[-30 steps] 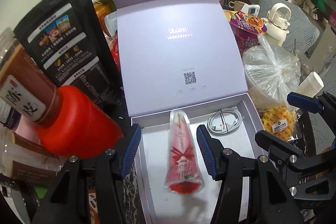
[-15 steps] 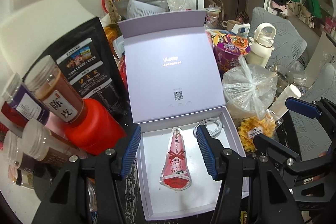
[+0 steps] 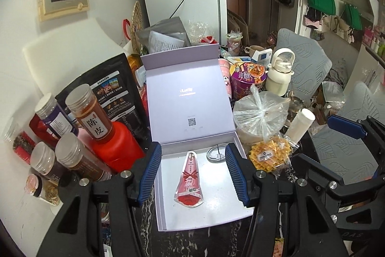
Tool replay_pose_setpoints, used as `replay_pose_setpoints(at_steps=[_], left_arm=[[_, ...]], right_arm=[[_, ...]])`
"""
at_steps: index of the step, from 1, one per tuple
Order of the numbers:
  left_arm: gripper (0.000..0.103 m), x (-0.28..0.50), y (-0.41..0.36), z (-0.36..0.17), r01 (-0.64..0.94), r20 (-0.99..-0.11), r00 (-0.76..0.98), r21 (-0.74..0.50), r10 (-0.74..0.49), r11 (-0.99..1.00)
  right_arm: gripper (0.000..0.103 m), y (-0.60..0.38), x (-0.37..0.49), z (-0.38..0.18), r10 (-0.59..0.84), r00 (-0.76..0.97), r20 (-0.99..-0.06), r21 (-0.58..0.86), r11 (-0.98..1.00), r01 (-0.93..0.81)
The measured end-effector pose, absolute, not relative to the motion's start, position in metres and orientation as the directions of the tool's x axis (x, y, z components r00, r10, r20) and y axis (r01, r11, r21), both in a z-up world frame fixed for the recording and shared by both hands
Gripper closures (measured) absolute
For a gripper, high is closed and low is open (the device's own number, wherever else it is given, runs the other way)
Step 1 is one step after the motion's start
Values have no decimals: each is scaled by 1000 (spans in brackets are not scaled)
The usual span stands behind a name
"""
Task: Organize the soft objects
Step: 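Withdraw both tools from the box back toward the pile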
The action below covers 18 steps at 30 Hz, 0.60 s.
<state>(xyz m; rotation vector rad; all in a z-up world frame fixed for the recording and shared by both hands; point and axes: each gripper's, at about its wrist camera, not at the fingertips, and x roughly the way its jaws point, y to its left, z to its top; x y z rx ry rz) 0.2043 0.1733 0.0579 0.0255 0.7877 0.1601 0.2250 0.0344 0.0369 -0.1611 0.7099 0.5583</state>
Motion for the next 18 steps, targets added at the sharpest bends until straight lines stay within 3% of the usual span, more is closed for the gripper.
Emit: replay_pose_setpoints(at_steps=[18], left_arm=[[48, 113, 110, 92, -159, -643, 744, 93, 182, 983]], right_arm=[[14, -37, 143, 66, 459, 663, -592, 58, 844, -533]])
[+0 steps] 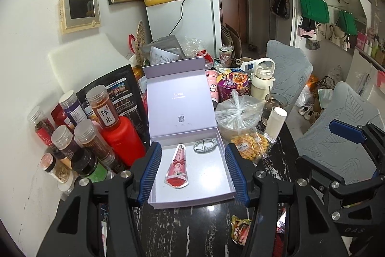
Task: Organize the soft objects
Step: 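Withdraw both tools from the box back toward the pile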
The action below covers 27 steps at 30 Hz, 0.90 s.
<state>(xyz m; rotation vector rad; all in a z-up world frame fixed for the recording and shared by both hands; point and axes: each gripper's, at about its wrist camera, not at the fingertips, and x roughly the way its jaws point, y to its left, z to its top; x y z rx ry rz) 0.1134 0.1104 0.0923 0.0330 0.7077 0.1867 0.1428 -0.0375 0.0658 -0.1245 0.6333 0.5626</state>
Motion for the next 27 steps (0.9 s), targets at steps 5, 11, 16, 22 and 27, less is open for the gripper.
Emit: replay_pose_setpoints(at_steps=[5, 11, 16, 22, 27], left_arm=[[48, 92, 88, 93, -161, -639, 749, 82, 176, 984], [34, 65, 62, 93, -174, -642, 746, 68, 177, 982], [12, 39, 38, 95, -186, -611, 765, 93, 204, 978], [12, 17, 16, 91, -181, -621, 757, 96, 201, 979], [12, -1, -3, 85, -152, -632, 756, 88, 173, 984]], right_arm=[[12, -61, 121, 67, 464, 666, -584, 57, 842, -536], [8, -91, 97, 70, 465, 669, -580, 63, 845, -532], [6, -114, 78, 69, 465, 664, -585, 75, 847, -527], [6, -141, 57, 64, 465, 655, -596, 90, 849, -520], [6, -161, 39, 58, 461, 647, -608, 99, 852, -515]])
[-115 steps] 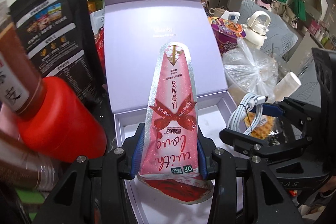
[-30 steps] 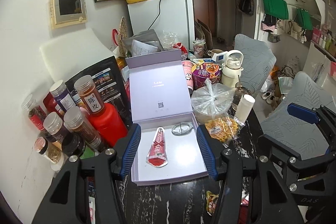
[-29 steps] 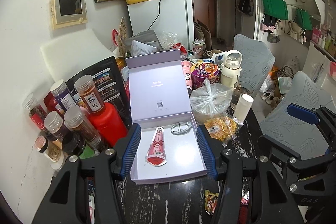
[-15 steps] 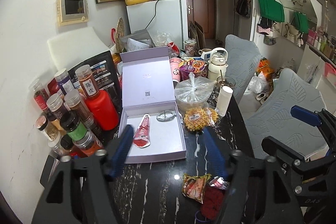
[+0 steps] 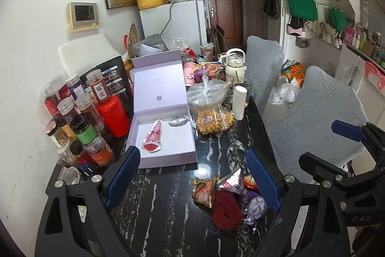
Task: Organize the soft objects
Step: 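Withdraw both tools from the box back toward the pile, then grasp the red scrunchie with the left tool while the right tool grasps the lavender pouch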
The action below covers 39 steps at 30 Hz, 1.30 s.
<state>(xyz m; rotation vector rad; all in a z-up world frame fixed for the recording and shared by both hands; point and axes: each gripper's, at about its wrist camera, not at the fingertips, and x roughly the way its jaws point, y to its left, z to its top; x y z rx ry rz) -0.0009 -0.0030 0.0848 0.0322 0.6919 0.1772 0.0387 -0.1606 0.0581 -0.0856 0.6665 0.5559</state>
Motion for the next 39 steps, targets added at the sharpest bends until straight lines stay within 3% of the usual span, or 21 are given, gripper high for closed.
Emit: replay_pose_setpoints(at_steps=[9, 17, 39], left_arm=[[12, -27, -19, 73, -151, -649, 755, -24, 99, 988], [12, -44, -31, 54, -158, -675, 731, -30, 96, 987], [12, -14, -16, -54, -110, -801, 595, -161, -65, 981]], right_arm=[[6, -188, 16, 48, 457, 634, -624, 106, 853, -510], [6, -203, 1, 34, 458, 611, -646, 116, 850, -515], [6, -201, 18, -62, 397, 497, -772, 160, 877, -453]])
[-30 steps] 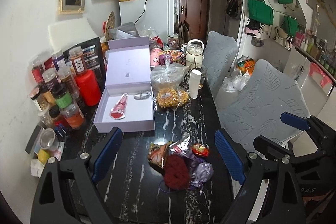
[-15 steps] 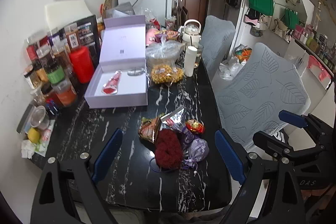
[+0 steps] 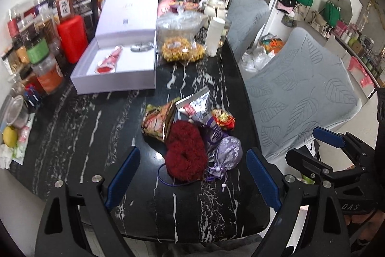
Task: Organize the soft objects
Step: 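Grasp the red scrunchie with the left tool while the right tool grasps the lavender pouch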
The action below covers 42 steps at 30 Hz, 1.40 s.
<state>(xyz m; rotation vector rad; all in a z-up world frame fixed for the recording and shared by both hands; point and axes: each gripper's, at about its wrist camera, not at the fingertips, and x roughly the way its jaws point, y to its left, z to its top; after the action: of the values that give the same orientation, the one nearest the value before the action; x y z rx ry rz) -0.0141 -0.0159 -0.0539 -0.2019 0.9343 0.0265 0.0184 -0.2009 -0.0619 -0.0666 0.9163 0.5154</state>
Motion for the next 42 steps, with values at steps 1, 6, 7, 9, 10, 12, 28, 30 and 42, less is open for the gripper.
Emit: replay_pose_setpoints(at_steps=[1, 6, 7, 9, 10, 12, 28, 30, 42], left_arm=[[12, -12, -15, -58, -108, -805, 590, -163, -69, 981], [12, 2, -12, -88, -84, -838, 538, -159, -89, 984], [12, 4, -11, -91, -79, -841, 533, -162, -96, 984], [12, 11, -10, -99, -66, -846, 520, -176, -117, 982], [12, 14, -10, -102, -61, -848, 515, -182, -125, 981], [12, 21, -9, -110, -50, -853, 502, -194, -143, 980], [28, 61, 2, -162, 17, -869, 415, -288, -269, 957], [35, 65, 2, -169, 32, -871, 393, -306, -294, 951], [61, 54, 7, -155, 87, -843, 401, -356, -360, 931]], right_arm=[[6, -200, 19, -65, 396, 491, -776, 161, 877, -454], [6, -192, 26, -88, 374, 452, -810, 159, 881, -446], [6, -191, 28, -93, 371, 443, -816, 160, 882, -443], [6, -190, 30, -102, 361, 428, -829, 160, 885, -437], [6, -189, 32, -108, 357, 419, -835, 162, 887, -433], [6, -188, 35, -114, 352, 408, -842, 165, 889, -427], [6, -174, 58, -156, 287, 337, -897, 160, 920, -358], [6, -172, 60, -158, 287, 332, -899, 161, 920, -359], [6, -153, 71, -172, 324, 291, -900, 191, 894, -405]])
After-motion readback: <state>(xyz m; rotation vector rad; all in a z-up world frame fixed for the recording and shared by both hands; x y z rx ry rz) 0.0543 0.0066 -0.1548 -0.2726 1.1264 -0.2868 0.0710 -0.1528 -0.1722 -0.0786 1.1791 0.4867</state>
